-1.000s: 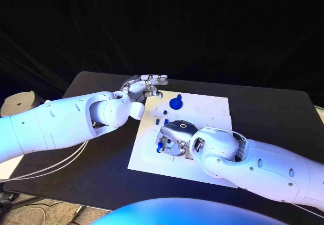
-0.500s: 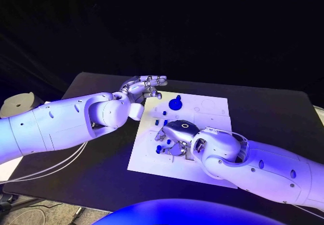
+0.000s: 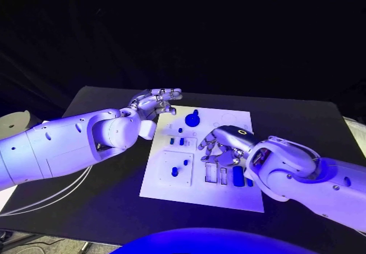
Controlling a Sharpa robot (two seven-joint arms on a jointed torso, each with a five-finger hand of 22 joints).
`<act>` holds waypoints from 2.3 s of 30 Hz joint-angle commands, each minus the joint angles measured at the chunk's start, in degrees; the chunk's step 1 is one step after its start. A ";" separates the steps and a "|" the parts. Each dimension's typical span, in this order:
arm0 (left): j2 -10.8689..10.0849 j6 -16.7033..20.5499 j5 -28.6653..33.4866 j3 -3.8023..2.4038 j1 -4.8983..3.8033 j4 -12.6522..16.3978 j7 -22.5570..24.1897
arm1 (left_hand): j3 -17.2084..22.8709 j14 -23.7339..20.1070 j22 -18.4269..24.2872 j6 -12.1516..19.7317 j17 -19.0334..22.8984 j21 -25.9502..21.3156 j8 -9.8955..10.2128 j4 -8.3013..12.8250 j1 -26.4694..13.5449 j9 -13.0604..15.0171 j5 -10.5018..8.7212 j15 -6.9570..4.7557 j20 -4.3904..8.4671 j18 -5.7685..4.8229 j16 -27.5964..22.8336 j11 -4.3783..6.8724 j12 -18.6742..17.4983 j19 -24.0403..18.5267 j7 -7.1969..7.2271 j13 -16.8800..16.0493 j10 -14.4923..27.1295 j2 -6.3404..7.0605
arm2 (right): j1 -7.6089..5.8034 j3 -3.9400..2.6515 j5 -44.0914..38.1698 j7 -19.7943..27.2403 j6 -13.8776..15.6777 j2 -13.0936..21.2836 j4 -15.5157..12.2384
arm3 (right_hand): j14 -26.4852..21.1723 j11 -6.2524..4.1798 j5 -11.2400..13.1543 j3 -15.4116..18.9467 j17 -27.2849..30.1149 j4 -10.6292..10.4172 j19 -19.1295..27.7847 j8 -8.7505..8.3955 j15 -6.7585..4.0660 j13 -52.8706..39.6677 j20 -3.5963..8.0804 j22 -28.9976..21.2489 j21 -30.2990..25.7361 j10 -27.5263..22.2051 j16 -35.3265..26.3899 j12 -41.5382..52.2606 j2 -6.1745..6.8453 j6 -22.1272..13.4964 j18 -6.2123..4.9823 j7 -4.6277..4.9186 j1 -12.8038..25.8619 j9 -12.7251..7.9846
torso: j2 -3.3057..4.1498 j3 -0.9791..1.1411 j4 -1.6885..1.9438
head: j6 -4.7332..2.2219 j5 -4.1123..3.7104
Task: Assemble the parts on the task board
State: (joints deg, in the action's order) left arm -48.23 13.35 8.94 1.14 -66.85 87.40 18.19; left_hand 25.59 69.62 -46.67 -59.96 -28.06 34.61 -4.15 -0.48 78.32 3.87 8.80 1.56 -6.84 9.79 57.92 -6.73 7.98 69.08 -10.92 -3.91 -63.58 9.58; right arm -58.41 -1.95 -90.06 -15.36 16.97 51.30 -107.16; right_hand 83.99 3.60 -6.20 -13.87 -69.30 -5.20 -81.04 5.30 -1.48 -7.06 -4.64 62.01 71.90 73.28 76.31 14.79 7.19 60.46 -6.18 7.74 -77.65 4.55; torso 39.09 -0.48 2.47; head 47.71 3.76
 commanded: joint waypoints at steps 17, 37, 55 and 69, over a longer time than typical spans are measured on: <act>-0.34 -1.41 0.13 0.30 -0.03 0.75 0.18 | -0.35 -0.48 0.11 0.25 0.11 -0.23 -0.38 0.09 0.10 0.02 0.18 -0.07 -0.22 0.65 0.25 0.04 0.32 -0.16 0.07 -0.01 0.27 -0.55 | 2.48 0.91 7.03 -17.85 3.05 12.73 -6.03 | 4.23 -3.24 -9.52 16.04 -10.07 -10.25 -2.63 5.70 -2.30 -58.52 2.60 8.69 6.35 7.03 7.66 52.70 -1.35 1.29 2.15 -2.63 5.30 2.96 | -0.50 -0.04 -2.37 | -0.63 -3.85; -0.54 -1.47 0.13 0.54 -0.02 0.69 0.11 | -0.35 -0.48 0.11 0.25 0.11 -0.23 -0.38 0.09 0.10 0.02 0.18 -0.07 -0.22 0.65 0.25 0.04 0.32 -0.16 0.07 -0.01 0.27 -0.55 | 4.85 1.23 2.32 -18.33 -1.56 10.32 -4.94 | 4.26 -3.42 -10.10 19.03 -10.60 -11.38 -2.66 7.21 -2.43 -60.73 2.65 9.16 6.64 6.92 8.03 53.63 -2.16 1.44 2.22 -2.93 6.43 4.39 | -0.46 -0.15 -2.37 | -0.34 -3.28; -0.57 -1.60 0.13 0.56 -0.02 0.63 -0.07 | -0.35 -0.48 0.11 0.25 0.11 -0.23 -0.38 0.09 0.10 0.02 0.18 -0.07 -0.22 0.65 0.25 0.04 0.32 -0.16 0.07 -0.01 0.27 -0.55 | 6.19 1.26 -0.73 -18.52 -5.24 6.60 -2.23 | 4.25 -3.49 -9.81 19.56 -10.60 -11.28 -2.63 7.59 -2.48 -60.78 2.69 9.22 6.67 6.72 8.04 53.35 -2.27 1.48 2.23 -3.01 6.03 4.80 | -0.42 -0.17 -2.30 | -0.24 -3.08; -0.65 -1.68 0.13 0.57 -0.02 0.71 -0.15 | -0.35 -0.48 0.11 0.25 0.11 -0.23 -0.38 0.09 0.10 0.02 0.18 -0.07 -0.22 0.65 0.25 0.04 0.32 -0.16 0.07 -0.01 0.27 -0.55 | 6.84 1.26 -0.36 -18.69 -3.08 5.46 -1.29 | 4.26 -3.90 -12.48 19.45 -10.86 -10.45 -2.73 9.15 -2.80 -61.67 2.94 9.78 6.99 6.79 8.19 53.20 -4.75 2.30 2.31 -3.47 2.69 6.44 | -0.49 -0.18 -2.44 | -0.28 -3.07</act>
State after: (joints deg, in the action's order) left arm -48.91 12.81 8.94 1.74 -66.84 87.97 17.86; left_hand 25.59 69.62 -46.62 -59.97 -28.01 34.61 -4.15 -0.48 78.32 3.87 8.80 1.57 -6.84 9.80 57.92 -6.72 7.97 69.08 -10.92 -3.91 -63.59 9.58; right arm -52.08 -1.12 -90.29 -33.45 14.17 56.89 -108.68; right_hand 84.02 0.12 -18.33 5.67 -74.91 -16.16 -83.51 14.19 -3.89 -68.72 -1.74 71.72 78.76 79.84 84.22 68.05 3.06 62.65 -4.39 4.49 -73.69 10.70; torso 38.64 -0.68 0.06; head 47.44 0.69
